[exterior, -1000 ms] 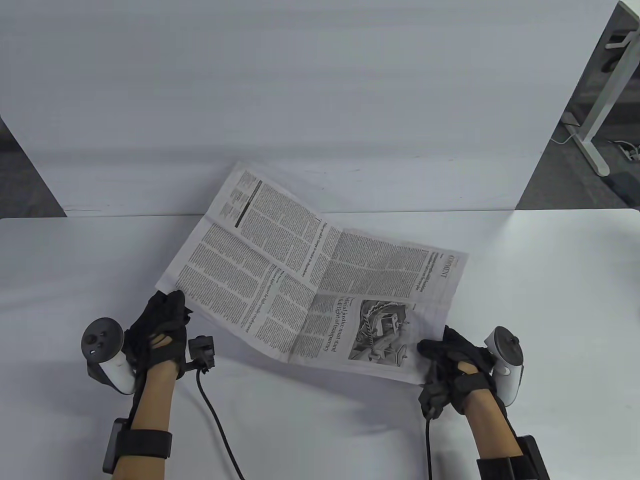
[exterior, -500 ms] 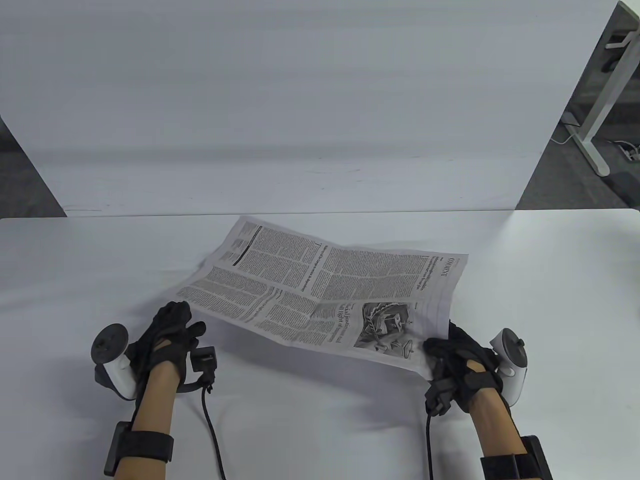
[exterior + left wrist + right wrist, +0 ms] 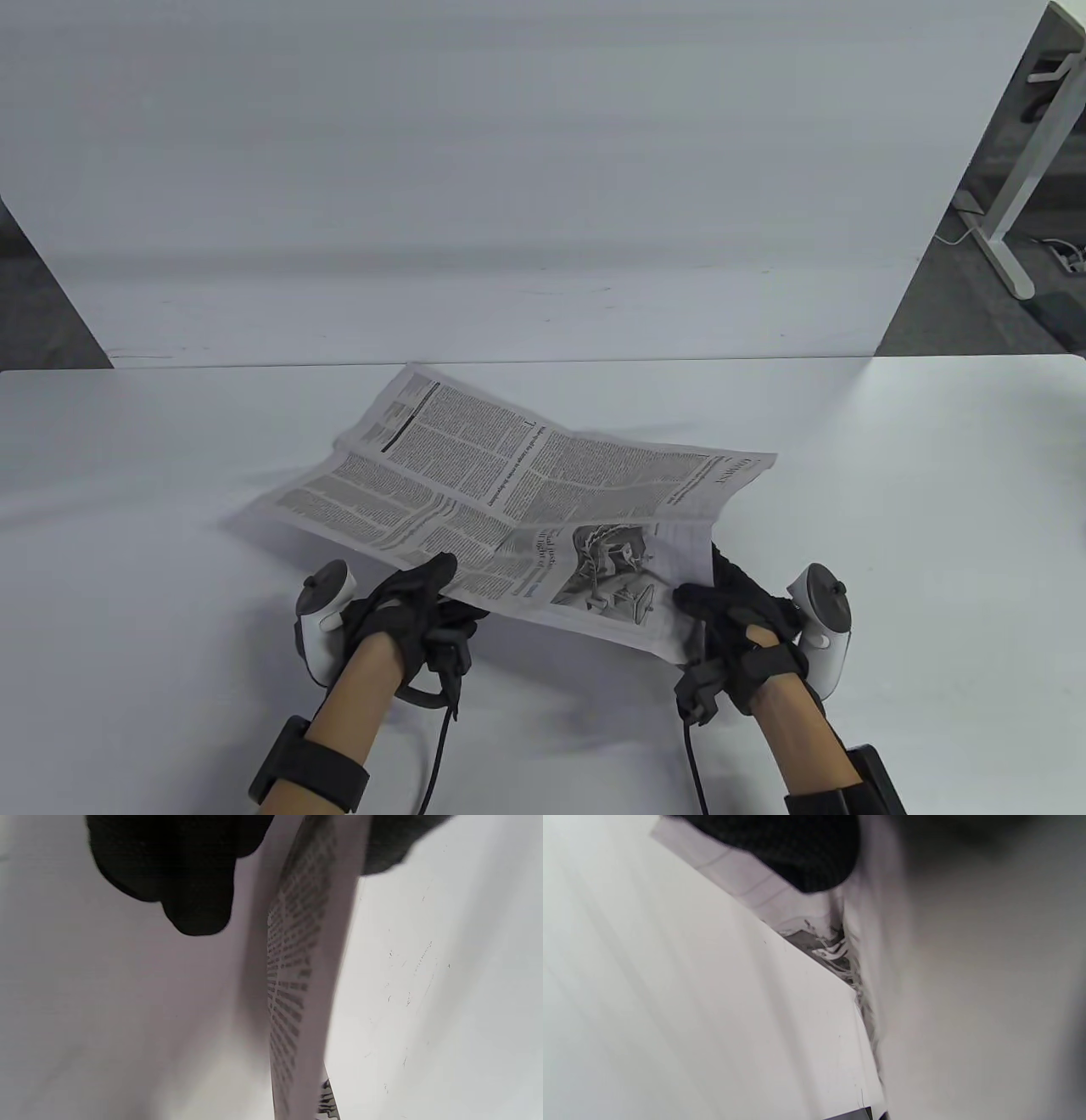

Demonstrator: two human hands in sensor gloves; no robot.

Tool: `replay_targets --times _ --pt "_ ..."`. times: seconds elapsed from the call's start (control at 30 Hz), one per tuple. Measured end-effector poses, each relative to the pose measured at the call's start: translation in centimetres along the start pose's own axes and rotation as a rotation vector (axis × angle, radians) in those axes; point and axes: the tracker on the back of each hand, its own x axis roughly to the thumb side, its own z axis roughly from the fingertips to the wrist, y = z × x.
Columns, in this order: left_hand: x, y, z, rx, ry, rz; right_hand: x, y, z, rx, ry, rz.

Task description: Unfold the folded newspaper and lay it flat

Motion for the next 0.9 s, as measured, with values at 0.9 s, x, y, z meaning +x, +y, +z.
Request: replay_targets --times 0.9 --pt "6.1 6.5 0.5 -0.008 -0.316 -0.305 5.4 -8.1 0.7 -0.309 -0.132 0.471"
